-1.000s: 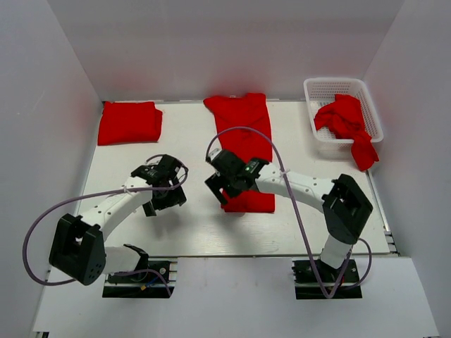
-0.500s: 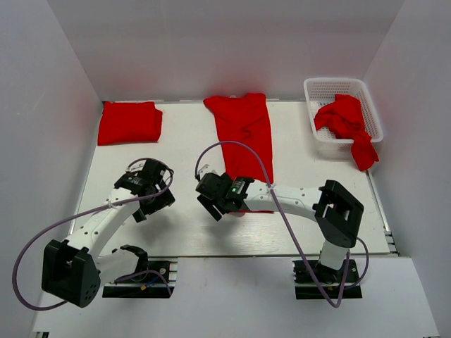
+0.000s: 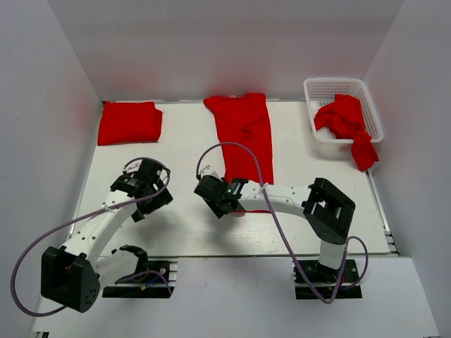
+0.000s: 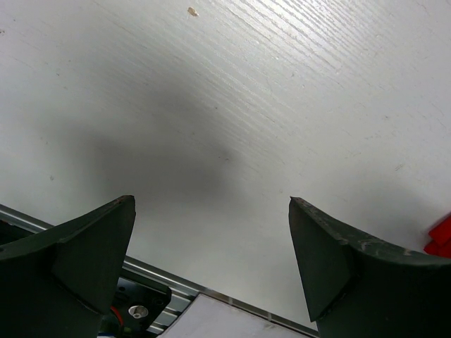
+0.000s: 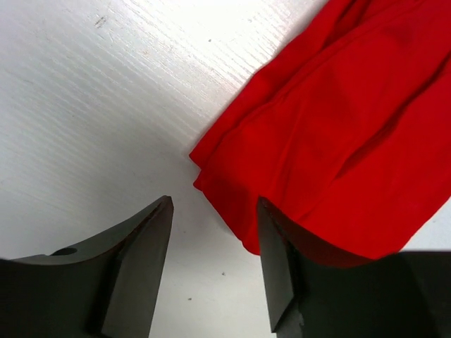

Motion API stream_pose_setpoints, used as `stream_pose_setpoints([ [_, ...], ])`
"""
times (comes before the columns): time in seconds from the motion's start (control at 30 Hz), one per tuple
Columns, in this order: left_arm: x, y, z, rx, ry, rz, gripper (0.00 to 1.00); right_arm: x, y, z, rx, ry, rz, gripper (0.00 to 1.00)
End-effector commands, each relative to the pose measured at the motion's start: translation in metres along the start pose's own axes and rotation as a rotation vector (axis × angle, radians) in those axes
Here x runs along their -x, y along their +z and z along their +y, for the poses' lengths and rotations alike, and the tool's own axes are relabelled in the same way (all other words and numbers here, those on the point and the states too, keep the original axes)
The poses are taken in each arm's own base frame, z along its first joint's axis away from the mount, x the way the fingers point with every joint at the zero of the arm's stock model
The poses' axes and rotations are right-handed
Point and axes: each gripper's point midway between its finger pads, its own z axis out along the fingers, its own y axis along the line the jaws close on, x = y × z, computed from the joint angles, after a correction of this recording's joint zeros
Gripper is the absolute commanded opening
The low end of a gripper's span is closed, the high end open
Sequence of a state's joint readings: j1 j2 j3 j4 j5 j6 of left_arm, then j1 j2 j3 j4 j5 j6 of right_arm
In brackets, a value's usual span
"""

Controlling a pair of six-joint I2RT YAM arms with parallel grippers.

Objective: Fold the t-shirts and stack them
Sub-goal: Rotate the tshirt 90 degrees

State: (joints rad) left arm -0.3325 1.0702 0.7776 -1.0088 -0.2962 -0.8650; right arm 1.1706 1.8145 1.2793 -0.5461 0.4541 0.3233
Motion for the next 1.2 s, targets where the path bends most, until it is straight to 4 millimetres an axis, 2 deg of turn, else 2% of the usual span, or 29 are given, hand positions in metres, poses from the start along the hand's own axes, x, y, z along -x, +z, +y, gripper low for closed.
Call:
stream_pose_setpoints([
  [0.0, 0.005, -0.002, -0.005, -0.035, -0.009, -0.023, 1.0, 0.001, 0.007, 0.0, -0.028, 0.028, -0.009, 0.56],
  [0.2, 0.006, -0.003, -0.007, -0.054, -0.003, -0.028, 1.0, 0.003, 0.014, -0.006, -0.079, 0.068, -0.029, 0.53],
  [0.23, 0.005, -0.002, -0.007, -0.046, 0.0, -0.021, 1.0, 0.004, 0.014, -0.008, -0.09, 0.076, -0.036, 0.47],
  [0.4, 0.004, -0.002, -0.008, -0.053, 0.009, -0.013, 1.0, 0.003, 0.019, -0.01, -0.11, 0.114, -0.038, 0.42],
  [0.43, 0.004, -0.002, -0.008, -0.053, 0.009, -0.013, 1.0, 0.002, 0.019, -0.01, -0.111, 0.113, -0.035, 0.37],
  [0.5, 0.004, -0.002, -0.008, -0.053, 0.018, -0.013, 1.0, -0.002, 0.022, -0.011, -0.123, 0.114, -0.019, 0.37],
  [0.53, 0.004, -0.002, -0.008, -0.053, 0.018, -0.013, 1.0, 0.0, 0.022, -0.009, -0.118, 0.119, -0.019, 0.41],
  [0.6, 0.004, -0.002, -0.008, -0.053, 0.018, -0.013, 1.0, -0.004, 0.024, -0.01, -0.124, 0.119, -0.008, 0.42],
  [0.73, 0.005, -0.003, -0.008, -0.06, 0.016, -0.019, 1.0, -0.005, 0.025, -0.011, -0.125, 0.122, 0.0, 0.41],
  [0.83, 0.006, -0.003, -0.01, -0.066, 0.013, -0.025, 1.0, -0.004, 0.023, -0.014, -0.143, 0.133, -0.006, 0.27],
  [0.87, 0.006, -0.003, -0.01, -0.066, 0.013, -0.025, 1.0, -0.003, 0.022, -0.016, -0.152, 0.142, -0.009, 0.17],
  [0.93, 0.005, -0.004, -0.011, -0.073, 0.014, -0.018, 1.0, 0.001, 0.017, -0.018, -0.162, 0.171, -0.033, 0.1],
  [0.97, 0.006, -0.005, -0.011, -0.079, 0.011, -0.024, 1.0, -0.001, 0.017, -0.02, -0.172, 0.175, -0.034, 0.0],
  [1.17, 0.006, -0.005, -0.01, -0.079, 0.02, -0.025, 1.0, 0.001, 0.008, -0.033, -0.203, 0.259, -0.058, 0.0],
])
